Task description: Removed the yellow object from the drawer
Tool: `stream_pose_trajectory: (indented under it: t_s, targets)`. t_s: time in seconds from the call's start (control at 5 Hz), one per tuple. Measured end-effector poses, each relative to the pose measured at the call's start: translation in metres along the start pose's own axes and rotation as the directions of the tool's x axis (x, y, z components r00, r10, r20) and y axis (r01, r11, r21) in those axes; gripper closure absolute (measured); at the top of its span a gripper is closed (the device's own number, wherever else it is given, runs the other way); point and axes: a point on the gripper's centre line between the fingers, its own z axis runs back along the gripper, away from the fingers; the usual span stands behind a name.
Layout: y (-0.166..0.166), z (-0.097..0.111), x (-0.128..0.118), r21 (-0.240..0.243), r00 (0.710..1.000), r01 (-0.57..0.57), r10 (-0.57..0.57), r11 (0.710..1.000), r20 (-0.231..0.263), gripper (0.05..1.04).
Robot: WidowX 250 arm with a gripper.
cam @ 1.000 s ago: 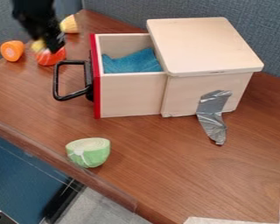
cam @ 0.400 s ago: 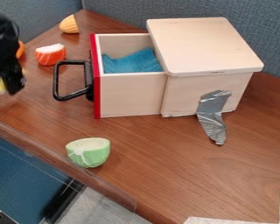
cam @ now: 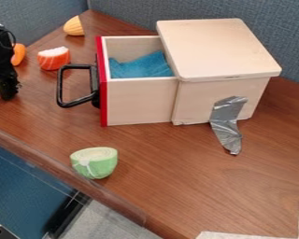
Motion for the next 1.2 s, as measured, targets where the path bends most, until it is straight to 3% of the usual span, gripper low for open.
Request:
stream_pose_trajectory:
  t_s: [0.2,0.4,0.6,0.8,1.0,1.2]
  targets:
    - [0.002,0.000,-0.003,-0.003,1.000,0.012,-0.012,1.000,0.000,0.140]
    - [-0.014,0.008,-0.018,-0.084,0.999,0.040,-0.040,0.996,0.005,0.087]
    - [-0.023,0.034,-0.011,-0.103,0.995,0.058,-0.049,0.993,0.084,0.084]
    - [-0.035,0.071,-0.004,-0.185,0.983,0.073,-0.040,0.980,0.177,0.084]
    - [-0.050,0.106,0.004,-0.217,0.968,0.108,-0.053,0.970,0.244,0.084]
    - [-0.059,0.130,0.016,-0.245,0.965,0.153,-0.090,0.957,0.248,0.084]
